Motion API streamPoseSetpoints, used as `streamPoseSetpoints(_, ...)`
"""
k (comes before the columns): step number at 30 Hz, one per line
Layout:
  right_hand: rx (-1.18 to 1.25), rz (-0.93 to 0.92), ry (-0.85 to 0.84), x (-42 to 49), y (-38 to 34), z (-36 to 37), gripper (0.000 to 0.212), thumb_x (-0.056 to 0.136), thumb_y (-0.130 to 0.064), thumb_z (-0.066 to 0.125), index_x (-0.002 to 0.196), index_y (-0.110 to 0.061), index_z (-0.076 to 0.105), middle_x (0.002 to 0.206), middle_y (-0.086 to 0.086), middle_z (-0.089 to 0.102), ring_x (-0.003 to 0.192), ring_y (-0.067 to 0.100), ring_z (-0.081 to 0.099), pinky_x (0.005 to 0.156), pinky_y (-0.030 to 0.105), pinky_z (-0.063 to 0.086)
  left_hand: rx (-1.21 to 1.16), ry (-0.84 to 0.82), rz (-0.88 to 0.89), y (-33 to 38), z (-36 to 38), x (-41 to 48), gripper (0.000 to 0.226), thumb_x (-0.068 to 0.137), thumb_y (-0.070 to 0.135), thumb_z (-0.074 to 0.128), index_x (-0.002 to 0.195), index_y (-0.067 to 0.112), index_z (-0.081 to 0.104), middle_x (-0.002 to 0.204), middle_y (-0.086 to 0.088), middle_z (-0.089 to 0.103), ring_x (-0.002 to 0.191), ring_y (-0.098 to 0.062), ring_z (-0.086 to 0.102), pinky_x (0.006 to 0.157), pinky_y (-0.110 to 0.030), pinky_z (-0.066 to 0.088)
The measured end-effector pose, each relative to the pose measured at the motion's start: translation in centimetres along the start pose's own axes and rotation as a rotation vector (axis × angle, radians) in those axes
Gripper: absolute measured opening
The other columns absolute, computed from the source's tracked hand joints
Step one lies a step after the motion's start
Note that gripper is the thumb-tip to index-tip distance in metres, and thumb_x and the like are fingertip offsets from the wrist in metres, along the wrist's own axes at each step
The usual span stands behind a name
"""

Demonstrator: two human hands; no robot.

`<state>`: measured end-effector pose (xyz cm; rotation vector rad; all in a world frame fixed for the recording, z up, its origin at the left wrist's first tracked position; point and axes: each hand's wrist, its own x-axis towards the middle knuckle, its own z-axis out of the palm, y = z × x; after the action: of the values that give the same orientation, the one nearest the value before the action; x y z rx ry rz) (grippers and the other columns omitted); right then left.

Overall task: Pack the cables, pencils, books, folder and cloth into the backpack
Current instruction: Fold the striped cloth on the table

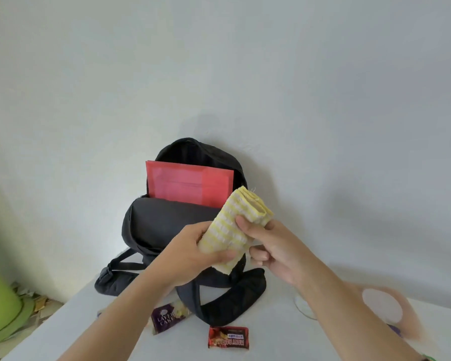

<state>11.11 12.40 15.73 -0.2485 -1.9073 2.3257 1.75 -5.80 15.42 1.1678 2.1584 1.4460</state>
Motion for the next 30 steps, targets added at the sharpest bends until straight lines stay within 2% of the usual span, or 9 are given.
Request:
streamPoseSetpoints(3, -0.037, -0.112, 0.143, 3.4, -1.4, 2.3, 0.036, 0.095, -0.037, 0.068, 0.123, -0.014, 0.067, 0.104, 0.006, 0.079, 0.066, 0.025, 0.074, 0.048, 0.023, 0.050, 0.149, 0.017, 0.101, -1.3, -4.4, 3.0, 0.036, 0.080, 0.048, 0.085, 0.109, 0.030, 0.072, 0.102, 0.005, 0.077, 0.092, -0.018, 0.072, 0.086, -0.043, 0.058)
streamPoseSetpoints(6, -0.062, -0.237, 0.302, 6.4, -2.5, 3.4, 0.037, 0.098, -0.035, 0.065, 0.127, -0.013, 0.063, 0.107, 0.011, 0.078, 0.080, 0.033, 0.078, 0.055, 0.028, 0.060, 0.371, 0.058, 0.141, -3.2, -8.4, 6.6, 0.030, 0.088, 0.043, 0.077, 0.115, 0.030, 0.071, 0.110, 0.019, 0.074, 0.101, 0.004, 0.066, 0.090, -0.021, 0.049)
streamPoseSetpoints(8, -0.097, -0.280, 0.383, 8.4, -3.0, 3.6, 0.033, 0.099, -0.032, 0.065, 0.126, -0.012, 0.063, 0.109, 0.013, 0.076, 0.077, 0.031, 0.078, 0.056, 0.029, 0.062, 0.535, 0.086, 0.128, -4.6, -10.3, 8.9, 0.036, 0.097, 0.042, 0.067, 0.129, 0.026, 0.066, 0.125, 0.017, 0.069, 0.111, 0.003, 0.061, 0.097, -0.019, 0.044)
streamPoseSetpoints(13, -0.356, -0.298, 0.455, 12.9, -2.3, 4.1, 0.010, 0.096, -0.034, 0.069, 0.104, -0.032, 0.064, 0.111, 0.007, 0.074, 0.072, 0.026, 0.078, 0.068, 0.040, 0.065, 0.788, -0.190, 0.182, -7.5, -10.6, 11.6, 0.045, 0.101, 0.062, 0.043, 0.138, 0.040, 0.058, 0.135, 0.020, 0.064, 0.122, -0.010, 0.057, 0.107, -0.044, 0.043)
streamPoseSetpoints(18, -0.634, -0.240, 0.482, 15.0, -0.9, 3.0, 0.008, 0.096, -0.038, 0.068, 0.100, -0.040, 0.062, 0.099, -0.009, 0.072, 0.067, 0.019, 0.077, 0.078, 0.047, 0.064, 0.762, -0.243, 0.295, -10.6, -11.1, 11.0, 0.060, 0.088, 0.064, 0.064, 0.144, 0.045, 0.050, 0.139, 0.021, 0.053, 0.129, -0.006, 0.047, 0.113, -0.042, 0.034)
streamPoseSetpoints(22, -0.788, -0.194, 0.511, 15.4, -1.2, 2.2, 0.022, 0.096, -0.045, 0.065, 0.113, -0.031, 0.064, 0.098, -0.009, 0.074, 0.065, 0.014, 0.076, 0.079, 0.038, 0.063, 0.893, -0.237, 0.418, -11.8, -10.5, 10.4, 0.057, 0.092, 0.049, 0.069, 0.143, 0.045, 0.045, 0.151, 0.020, 0.038, 0.140, -0.008, 0.034, 0.114, -0.039, 0.027)
streamPoseSetpoints(25, -0.901, -0.200, 0.557, 15.2, -1.5, 2.0, 0.021, 0.097, -0.046, 0.063, 0.112, -0.031, 0.065, 0.098, -0.008, 0.075, 0.063, 0.011, 0.075, 0.068, 0.021, 0.055, 0.919, -0.309, 0.468, -11.8, -10.9, 10.8, 0.055, 0.094, 0.053, 0.064, 0.142, 0.042, 0.041, 0.165, 0.021, 0.021, 0.150, -0.008, 0.023, 0.118, -0.045, 0.022)
streamPoseSetpoints(27, -0.976, -0.193, 0.546, 15.2, -1.2, 1.9, 0.019, 0.098, -0.046, 0.062, 0.112, -0.034, 0.065, 0.099, -0.010, 0.074, 0.062, 0.009, 0.074, 0.061, 0.011, 0.048, 0.936, -0.380, 0.473, -11.1, -11.4, 11.8, 0.058, 0.093, 0.062, 0.060, 0.143, 0.042, 0.039, 0.165, 0.023, 0.023, 0.151, -0.006, 0.021, 0.118, -0.047, 0.018)
streamPoseSetpoints(30, -1.060, -0.128, 0.460, 15.2, -0.4, 1.9, 0.021, 0.100, -0.046, 0.061, 0.115, -0.033, 0.066, 0.103, -0.012, 0.072, 0.076, 0.011, 0.072, 0.068, 0.016, 0.047, 0.954, -0.461, 0.453, -9.9, -11.6, 13.1, 0.069, 0.088, 0.078, 0.050, 0.147, 0.046, 0.034, 0.156, 0.023, 0.038, 0.145, -0.006, 0.028, 0.117, -0.049, 0.015)
